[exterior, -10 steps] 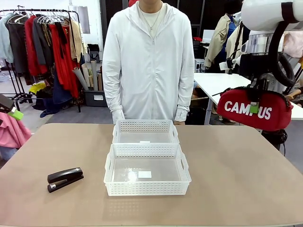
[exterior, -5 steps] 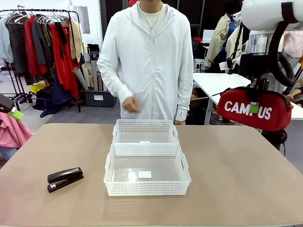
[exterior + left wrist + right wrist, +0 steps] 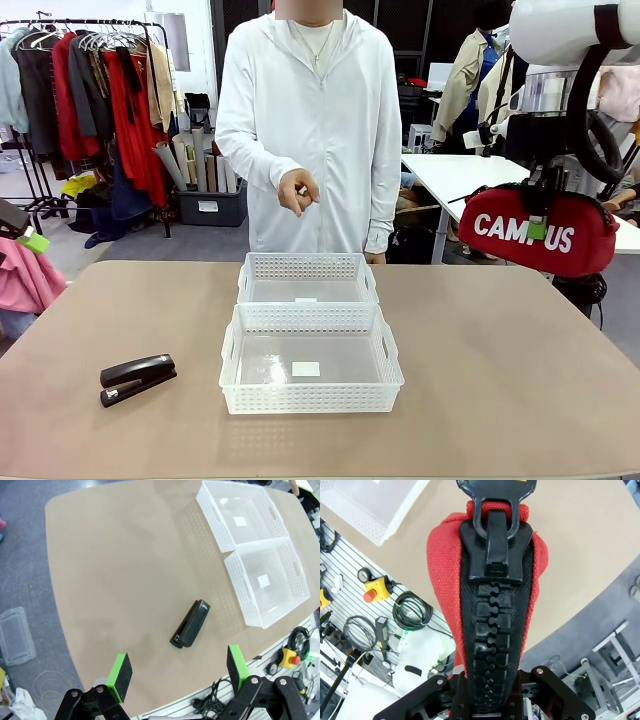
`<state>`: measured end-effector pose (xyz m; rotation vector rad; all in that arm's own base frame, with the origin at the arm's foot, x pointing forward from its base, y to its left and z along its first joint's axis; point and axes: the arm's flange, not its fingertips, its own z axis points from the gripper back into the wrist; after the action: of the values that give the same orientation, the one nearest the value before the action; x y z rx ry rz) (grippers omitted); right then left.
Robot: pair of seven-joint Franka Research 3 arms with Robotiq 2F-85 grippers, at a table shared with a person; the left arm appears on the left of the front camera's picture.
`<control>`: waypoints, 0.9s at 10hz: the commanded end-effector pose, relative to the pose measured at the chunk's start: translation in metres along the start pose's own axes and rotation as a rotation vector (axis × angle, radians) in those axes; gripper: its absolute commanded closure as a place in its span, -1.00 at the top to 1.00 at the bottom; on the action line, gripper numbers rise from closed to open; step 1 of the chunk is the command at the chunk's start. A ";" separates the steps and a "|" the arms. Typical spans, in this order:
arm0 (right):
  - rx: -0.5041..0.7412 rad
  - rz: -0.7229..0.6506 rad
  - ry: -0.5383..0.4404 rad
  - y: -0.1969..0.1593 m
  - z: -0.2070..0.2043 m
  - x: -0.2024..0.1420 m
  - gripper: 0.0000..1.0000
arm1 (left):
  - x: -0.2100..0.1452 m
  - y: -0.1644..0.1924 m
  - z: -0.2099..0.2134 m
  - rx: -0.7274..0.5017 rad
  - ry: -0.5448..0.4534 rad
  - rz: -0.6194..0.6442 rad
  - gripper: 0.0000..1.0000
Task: Distribute items into two baskets.
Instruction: Move the picked Pencil pouch towards the Organizing basket indicated by the person, stopping as directed.
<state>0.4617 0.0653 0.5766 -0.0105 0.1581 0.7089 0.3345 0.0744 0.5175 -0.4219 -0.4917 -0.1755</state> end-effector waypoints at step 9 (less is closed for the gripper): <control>-0.009 -0.022 -0.004 0.001 0.002 0.001 -1.00 | -0.001 0.000 0.000 -0.010 -0.004 0.001 0.95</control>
<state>0.4617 0.0653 0.5766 -0.0105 0.1581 0.7086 0.3345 0.0744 0.5175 -0.4219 -0.4917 -0.1755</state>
